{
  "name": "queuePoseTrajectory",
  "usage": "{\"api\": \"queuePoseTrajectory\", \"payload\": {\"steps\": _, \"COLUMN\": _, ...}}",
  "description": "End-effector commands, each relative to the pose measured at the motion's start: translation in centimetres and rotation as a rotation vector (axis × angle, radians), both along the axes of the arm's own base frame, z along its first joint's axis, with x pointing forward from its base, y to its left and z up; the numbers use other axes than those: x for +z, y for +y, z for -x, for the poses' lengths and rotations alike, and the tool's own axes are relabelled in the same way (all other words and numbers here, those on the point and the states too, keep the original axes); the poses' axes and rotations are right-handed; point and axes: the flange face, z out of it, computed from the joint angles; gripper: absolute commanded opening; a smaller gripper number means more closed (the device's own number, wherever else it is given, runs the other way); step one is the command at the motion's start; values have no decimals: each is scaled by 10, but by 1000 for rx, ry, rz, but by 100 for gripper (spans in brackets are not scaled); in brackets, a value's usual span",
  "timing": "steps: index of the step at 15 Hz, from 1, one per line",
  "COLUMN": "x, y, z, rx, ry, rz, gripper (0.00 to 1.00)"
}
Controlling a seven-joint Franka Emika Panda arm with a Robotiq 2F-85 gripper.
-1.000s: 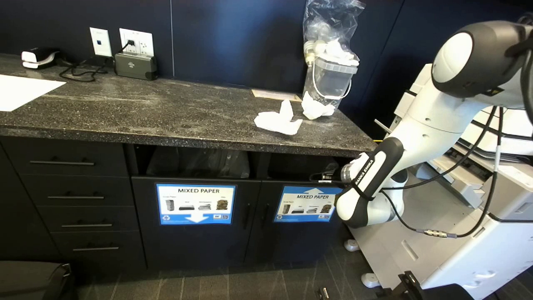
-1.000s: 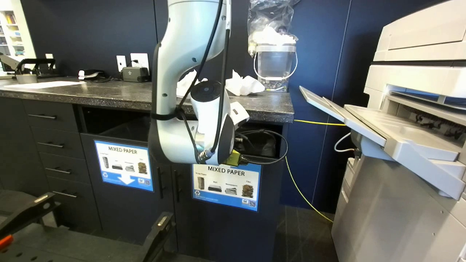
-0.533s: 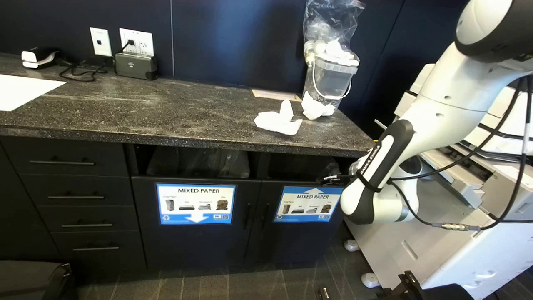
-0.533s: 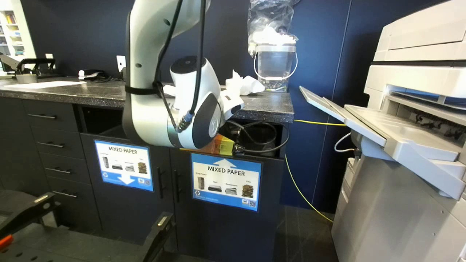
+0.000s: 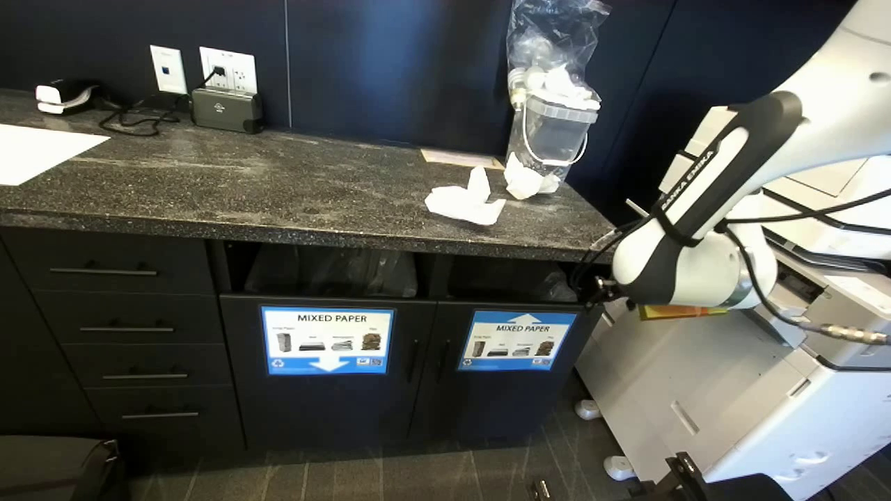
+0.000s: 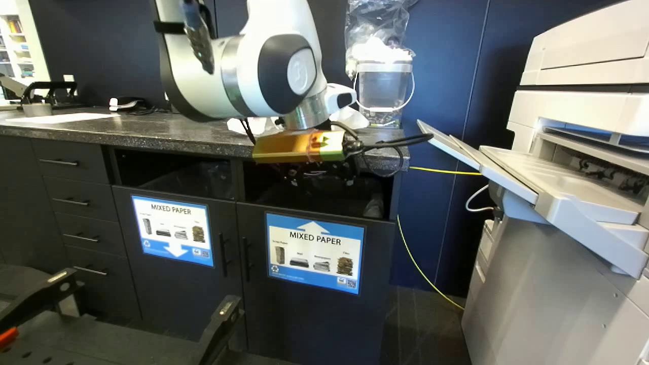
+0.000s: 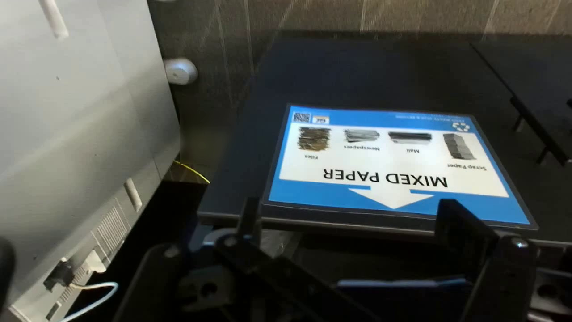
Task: Pick up the paper from the counter and throw it in the bin
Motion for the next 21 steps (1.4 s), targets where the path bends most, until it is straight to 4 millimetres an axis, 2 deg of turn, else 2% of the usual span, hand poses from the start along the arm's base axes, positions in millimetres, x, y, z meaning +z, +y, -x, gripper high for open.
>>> {"api": "queuePoseTrajectory", "payload": {"steps": 1, "x": 42, "y": -25, "z": 23, "rx": 3, "ry": 144, "rz": 6, "gripper": 100}}
{"api": "queuePoseTrajectory", "payload": {"steps": 2, "x": 49, "y": -36, "z": 22, "rx": -10, "ry": 199, "rz": 39, "gripper": 100}}
{"api": "queuePoseTrajectory", "payload": {"steps": 7, "x": 90, "y": -30, "z": 40, "rx": -28, "ry": 345, "rz": 161, "gripper": 100}}
{"api": "queuePoseTrajectory", "payload": {"steps": 9, "x": 119, "y": -13, "z": 54, "rx": -41, "ry": 342, "rz": 245, "gripper": 100}}
{"api": "queuePoseTrajectory", "payload": {"steps": 10, "x": 126, "y": -2, "z": 60, "rx": -42, "ry": 354, "rz": 258, "gripper": 100}}
{"api": "queuePoseTrajectory", "payload": {"steps": 15, "x": 182, "y": 56, "z": 99, "rx": -77, "ry": 359, "rz": 233, "gripper": 100}}
{"api": "queuePoseTrajectory", "payload": {"steps": 18, "x": 220, "y": 93, "z": 127, "rx": -107, "ry": 348, "rz": 190, "gripper": 100}}
{"api": "queuePoseTrajectory", "payload": {"steps": 21, "x": 257, "y": 136, "z": 165, "rx": -124, "ry": 349, "rz": 169, "gripper": 100}}
